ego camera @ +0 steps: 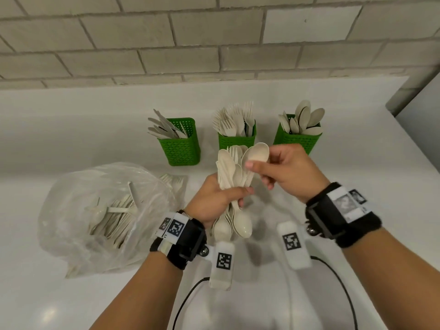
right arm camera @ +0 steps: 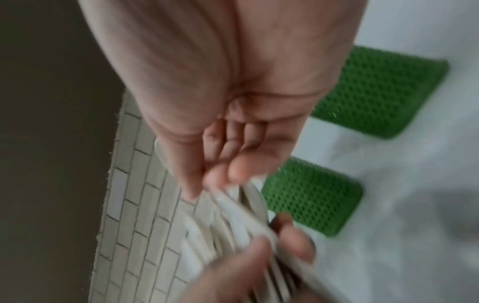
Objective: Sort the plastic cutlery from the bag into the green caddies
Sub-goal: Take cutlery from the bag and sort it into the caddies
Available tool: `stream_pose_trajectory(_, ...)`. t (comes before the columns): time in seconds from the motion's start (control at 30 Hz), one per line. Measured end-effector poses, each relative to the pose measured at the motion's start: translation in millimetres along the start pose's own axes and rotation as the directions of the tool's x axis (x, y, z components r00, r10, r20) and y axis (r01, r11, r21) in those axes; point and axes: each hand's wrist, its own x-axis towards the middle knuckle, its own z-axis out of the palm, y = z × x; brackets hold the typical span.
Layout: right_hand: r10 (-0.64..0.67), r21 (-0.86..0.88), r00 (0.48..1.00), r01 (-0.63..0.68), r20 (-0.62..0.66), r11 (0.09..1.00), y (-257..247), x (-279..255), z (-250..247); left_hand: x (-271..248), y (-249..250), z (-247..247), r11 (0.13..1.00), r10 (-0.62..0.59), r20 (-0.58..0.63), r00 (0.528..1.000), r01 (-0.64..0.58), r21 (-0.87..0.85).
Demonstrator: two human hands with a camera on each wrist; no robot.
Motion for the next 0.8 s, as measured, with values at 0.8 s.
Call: stream_pose_trajectory(0.8,0.19,0.535,0.871,0.095,-0.452,0.839,20.9,14.1,11.2,6.9,-2.8,-17.3,0.948,-0.094,-0.321,0.942,-0.014,-0.318)
